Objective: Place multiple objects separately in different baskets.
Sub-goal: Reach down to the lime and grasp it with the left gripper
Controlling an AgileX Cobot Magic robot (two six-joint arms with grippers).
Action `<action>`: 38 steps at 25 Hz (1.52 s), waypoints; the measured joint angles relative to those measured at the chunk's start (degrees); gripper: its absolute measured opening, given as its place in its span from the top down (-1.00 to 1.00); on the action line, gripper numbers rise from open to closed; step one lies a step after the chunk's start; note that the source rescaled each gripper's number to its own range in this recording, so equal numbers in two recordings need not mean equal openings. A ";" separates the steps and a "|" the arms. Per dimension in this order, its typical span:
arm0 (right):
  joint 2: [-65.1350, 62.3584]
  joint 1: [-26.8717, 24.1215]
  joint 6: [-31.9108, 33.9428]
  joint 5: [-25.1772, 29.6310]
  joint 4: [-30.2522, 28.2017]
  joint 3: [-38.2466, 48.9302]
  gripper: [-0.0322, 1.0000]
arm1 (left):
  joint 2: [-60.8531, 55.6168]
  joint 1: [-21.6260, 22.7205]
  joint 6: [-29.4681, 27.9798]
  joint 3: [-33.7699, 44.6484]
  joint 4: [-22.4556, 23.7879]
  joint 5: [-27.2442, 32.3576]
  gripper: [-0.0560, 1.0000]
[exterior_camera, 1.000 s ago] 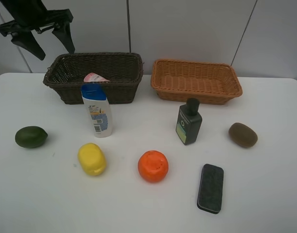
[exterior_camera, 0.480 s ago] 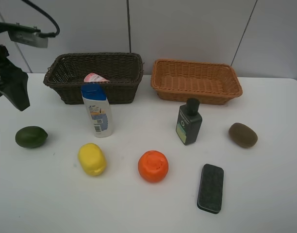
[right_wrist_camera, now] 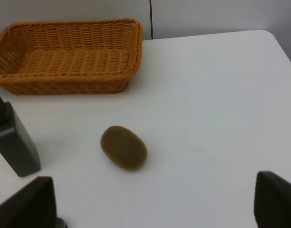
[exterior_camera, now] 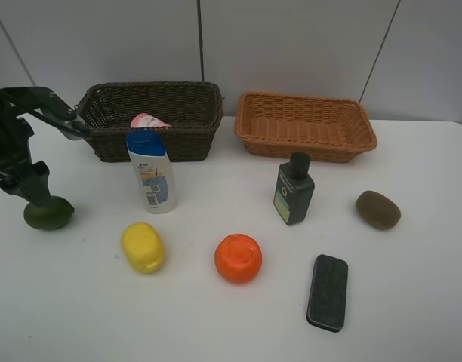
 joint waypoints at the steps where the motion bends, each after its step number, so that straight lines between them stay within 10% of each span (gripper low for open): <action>1: 0.00 0.00 0.00 0.00 0.00 0.00 -0.95 | 0.91 0.00 0.31 0.06 0.00 -0.68 -0.96; 31: 0.00 0.00 0.00 0.00 0.00 0.00 -0.95 | 20.69 0.00 -2.87 -0.25 1.09 -10.81 -0.95; 34: 0.00 0.00 0.00 0.00 0.00 0.00 -0.95 | 20.69 0.00 -5.68 -0.27 1.40 -9.96 -0.73; 36: 0.00 0.00 0.00 0.00 0.00 0.00 -0.95 | 20.69 -0.13 -8.05 -0.27 1.90 -9.32 -0.23; 38: 0.00 0.00 0.00 0.00 0.00 0.00 -0.95 | 20.69 -0.13 -10.02 -0.27 2.76 -8.71 -0.24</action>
